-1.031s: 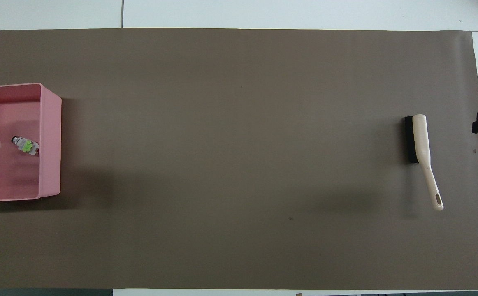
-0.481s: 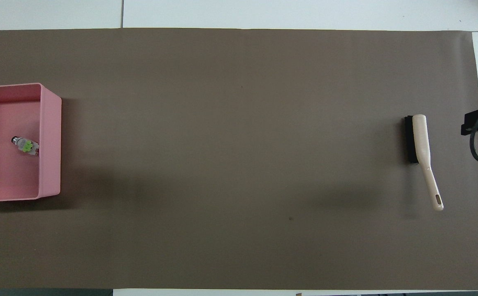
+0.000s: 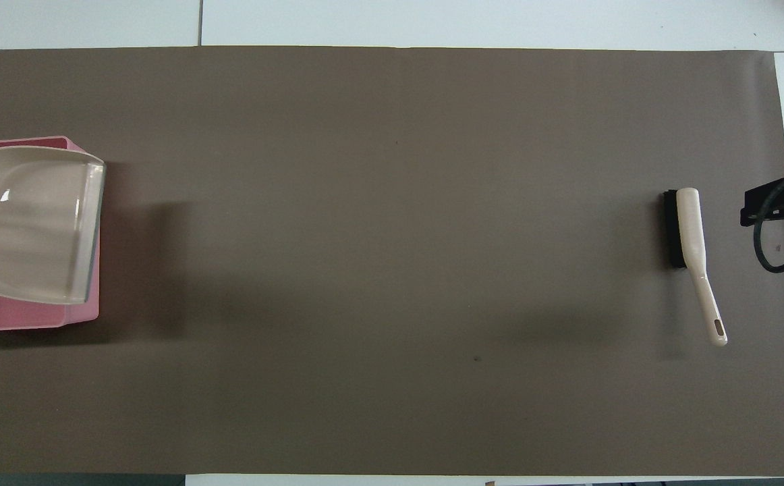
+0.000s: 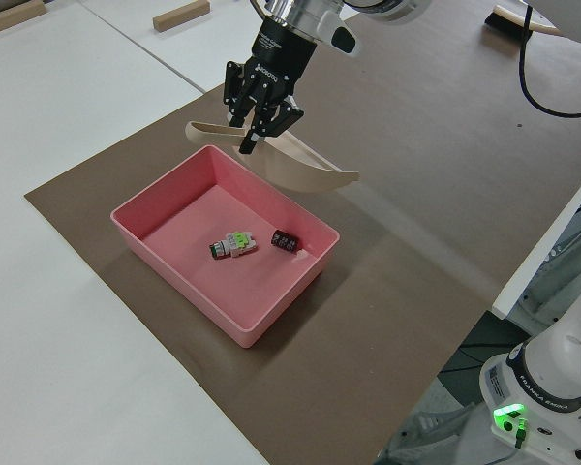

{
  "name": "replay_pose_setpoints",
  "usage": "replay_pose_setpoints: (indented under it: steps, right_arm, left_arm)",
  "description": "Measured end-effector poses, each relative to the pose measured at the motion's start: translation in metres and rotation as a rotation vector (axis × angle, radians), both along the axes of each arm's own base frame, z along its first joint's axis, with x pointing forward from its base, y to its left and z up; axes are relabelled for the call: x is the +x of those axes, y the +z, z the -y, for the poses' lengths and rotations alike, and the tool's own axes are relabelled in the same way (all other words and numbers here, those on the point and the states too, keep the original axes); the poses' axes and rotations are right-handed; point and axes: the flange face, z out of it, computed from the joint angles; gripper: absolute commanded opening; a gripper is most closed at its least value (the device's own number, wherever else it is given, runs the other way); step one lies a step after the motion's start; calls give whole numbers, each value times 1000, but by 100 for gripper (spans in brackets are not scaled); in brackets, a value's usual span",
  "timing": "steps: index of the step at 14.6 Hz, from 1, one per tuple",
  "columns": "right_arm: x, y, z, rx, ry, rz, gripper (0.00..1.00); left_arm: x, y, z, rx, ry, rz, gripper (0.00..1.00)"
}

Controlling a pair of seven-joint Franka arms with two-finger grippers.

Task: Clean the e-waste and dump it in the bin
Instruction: 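Lower the dustpan back onto the table with the left gripper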

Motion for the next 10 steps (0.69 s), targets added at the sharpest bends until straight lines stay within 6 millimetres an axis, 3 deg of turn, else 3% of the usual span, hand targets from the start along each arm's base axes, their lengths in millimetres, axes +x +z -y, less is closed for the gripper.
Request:
replay_pose_setpoints:
  steps: [4,10]
  right_arm:
    - [-2,14,-18,15,28,-12,100]
    - [-1,34,-39,21,63,8,100]
  left_arm:
    - [-23,-56,112,-65,6,-20,1]
    - [-55,-111,216,-130,-26,-38,1]
